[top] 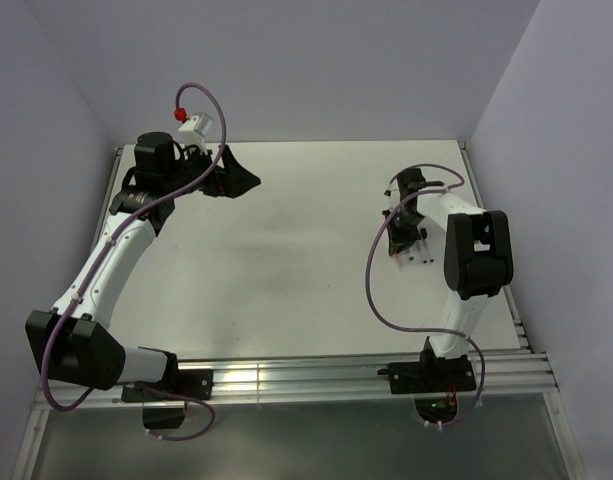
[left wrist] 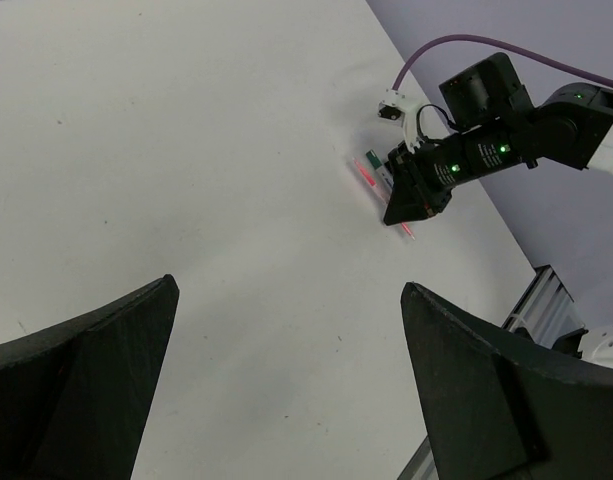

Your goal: Insert the pens into the pen caps

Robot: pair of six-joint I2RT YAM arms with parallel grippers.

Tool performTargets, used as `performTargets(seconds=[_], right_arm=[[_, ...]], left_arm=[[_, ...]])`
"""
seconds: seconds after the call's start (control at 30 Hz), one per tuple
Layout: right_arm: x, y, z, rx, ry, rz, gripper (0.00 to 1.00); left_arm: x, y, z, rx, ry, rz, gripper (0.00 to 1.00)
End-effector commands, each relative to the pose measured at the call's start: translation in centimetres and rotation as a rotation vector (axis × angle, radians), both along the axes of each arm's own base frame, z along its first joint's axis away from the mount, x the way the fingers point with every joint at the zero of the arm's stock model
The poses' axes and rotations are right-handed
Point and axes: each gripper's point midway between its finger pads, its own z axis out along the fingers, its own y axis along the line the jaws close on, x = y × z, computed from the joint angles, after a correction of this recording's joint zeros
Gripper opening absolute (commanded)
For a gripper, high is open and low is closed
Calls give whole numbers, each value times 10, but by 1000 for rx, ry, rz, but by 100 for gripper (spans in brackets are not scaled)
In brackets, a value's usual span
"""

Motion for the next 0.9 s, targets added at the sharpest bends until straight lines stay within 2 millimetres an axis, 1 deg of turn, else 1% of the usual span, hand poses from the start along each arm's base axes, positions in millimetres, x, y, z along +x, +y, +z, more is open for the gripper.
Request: performTargets(seconds=[0.0, 0.17, 0.2, 0.3, 0.4, 0.53, 0.63, 0.67, 0.7, 0.87], right_arm=[[11, -12, 0, -54, -27, -67, 0], [19, -21, -5, -103, -44, -104, 0], [21, -22, -6, -112, -49, -139, 0], [23, -26, -9, -135, -51, -165, 0], [27, -31, -11, -161, -66, -183, 0], [33, -29, -15, -154, -62, -184, 0], [35, -30, -18, -157, -61, -188, 5], [35, -30, -17, -154, -60, -189, 9], [35, -30, -16, -155, -63, -189, 10], [29, -34, -17, -179, -57, -192, 13]], left_arm=[[-3, 2, 4, 21, -43, -7, 99], [-3, 3, -2, 26, -34, -1, 99], [-3, 3, -2, 29, -33, -2, 99], [0, 6, -4, 40, -30, 16, 100], [1, 8, -1, 50, -45, 28, 99], [0, 7, -2, 51, -38, 21, 99], [0, 8, -4, 59, -39, 21, 99], [0, 8, -3, 61, -41, 21, 99], [0, 9, -4, 64, -40, 20, 99], [-1, 7, -2, 57, -41, 14, 100]])
